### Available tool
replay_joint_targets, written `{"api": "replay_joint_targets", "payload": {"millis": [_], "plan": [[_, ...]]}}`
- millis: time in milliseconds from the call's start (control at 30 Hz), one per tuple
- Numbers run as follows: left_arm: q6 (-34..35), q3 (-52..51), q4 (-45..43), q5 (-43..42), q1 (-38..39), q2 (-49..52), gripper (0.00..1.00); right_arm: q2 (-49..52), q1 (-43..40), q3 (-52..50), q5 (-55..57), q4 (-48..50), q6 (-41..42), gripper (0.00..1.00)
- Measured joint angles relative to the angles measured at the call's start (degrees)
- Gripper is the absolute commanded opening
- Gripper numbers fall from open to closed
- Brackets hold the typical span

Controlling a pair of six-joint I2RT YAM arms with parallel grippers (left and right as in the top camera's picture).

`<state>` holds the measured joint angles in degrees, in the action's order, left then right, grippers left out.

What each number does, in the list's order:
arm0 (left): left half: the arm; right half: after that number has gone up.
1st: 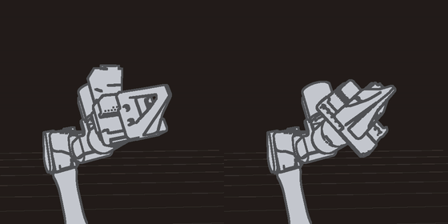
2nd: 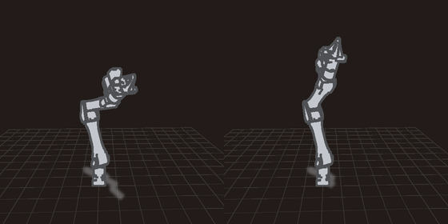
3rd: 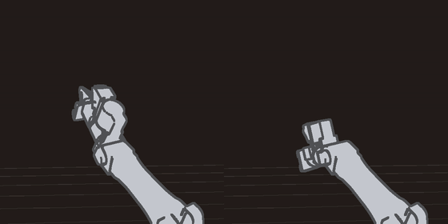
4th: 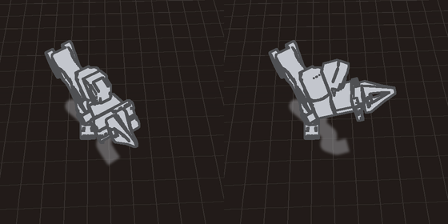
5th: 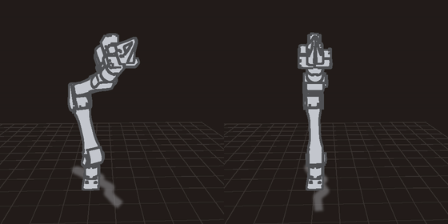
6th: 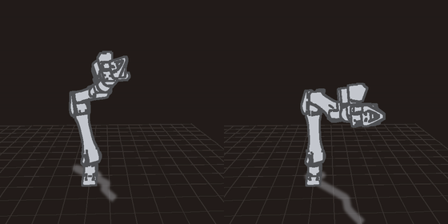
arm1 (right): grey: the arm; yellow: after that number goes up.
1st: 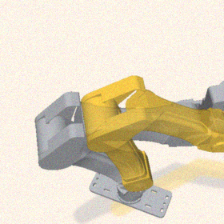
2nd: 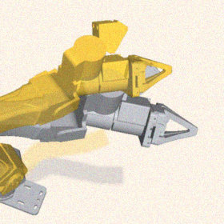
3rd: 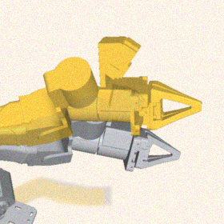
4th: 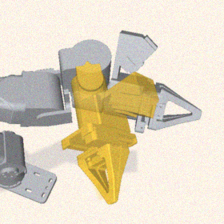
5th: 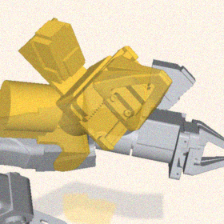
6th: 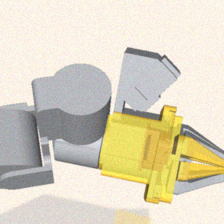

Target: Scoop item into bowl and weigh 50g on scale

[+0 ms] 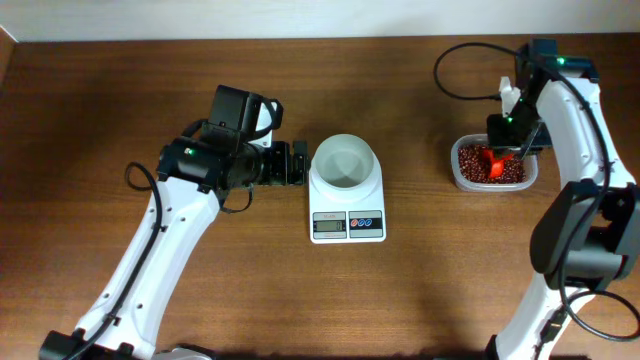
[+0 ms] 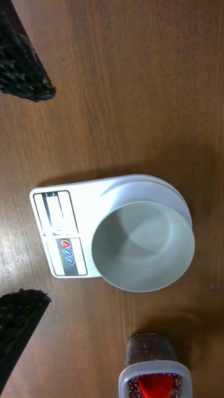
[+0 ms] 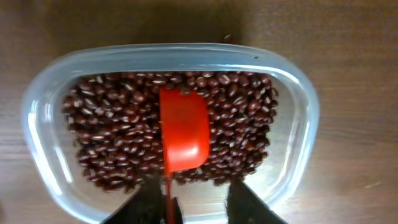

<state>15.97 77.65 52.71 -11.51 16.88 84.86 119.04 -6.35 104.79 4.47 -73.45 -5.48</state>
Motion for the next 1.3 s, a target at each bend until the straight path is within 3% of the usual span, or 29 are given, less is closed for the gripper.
{"api": "replay_joint_targets", "payload": {"millis": [33, 100, 133, 167, 200, 233, 367, 433, 700, 933, 1067, 1300], "plan": [[0.0, 0.0, 0.0, 0.0, 0.0, 0.0, 1.0, 0.2, -0.1, 0.0, 0.2, 0.3, 0.1, 0.86], [-0.2, 0.0, 0.5, 0.0, 0.0, 0.0, 0.96, 0.3, 0.0, 0.6, 0.3, -0.2, 0.0, 0.99], [-0.4, 0.0, 0.9, 0.0, 0.0, 0.0, 0.86, 0.6, 0.0, 2.5, 0.2, -1.9, -0.1, 0.99], [-0.9, 0.0, 1.7, 0.0, 0.0, 0.0, 0.59, 0.7, 0.0, 5.0, 0.2, -2.6, -0.2, 0.99], [-1.4, 0.0, 2.3, 0.0, 0.0, 0.0, 0.16, 0.7, 0.0, 8.0, 0.2, -3.0, -0.3, 0.99], [-1.9, -0.1, 2.4, 0.1, 0.0, 0.0, 0.0, 0.7, 0.0, 9.1, 0.2, -3.0, -0.3, 0.99], [-6.8, -4.3, 1.0, 0.6, 0.3, 0.0, 0.0, 0.7, 0.0, 9.5, 0.2, -3.1, -0.3, 0.99], [-9.2, -7.9, -3.7, 1.6, 2.5, 0.0, 0.0, 0.7, 0.0, 9.5, 0.2, -3.0, -0.3, 0.99], [-15.0, -12.7, -9.1, 12.0, 20.8, 0.0, 0.0, 0.7, 0.0, 9.5, 0.2, -3.2, -0.3, 0.99], [-30.0, -13.6, -14.9, 25.8, 34.1, 11.0, 0.0, 0.7, 0.0, 9.5, 0.2, -3.2, -0.3, 0.99], [-33.9, -13.8, -16.6, 30.5, 35.2, 15.4, 0.0, 0.7, 0.0, 9.5, 0.2, -3.2, -0.3, 0.99], [-39.0, -13.9, -20.5, 31.5, 35.8, 15.9, 0.0, 0.7, 0.0, 9.5, 0.2, -3.2, -0.3, 0.99]]}}
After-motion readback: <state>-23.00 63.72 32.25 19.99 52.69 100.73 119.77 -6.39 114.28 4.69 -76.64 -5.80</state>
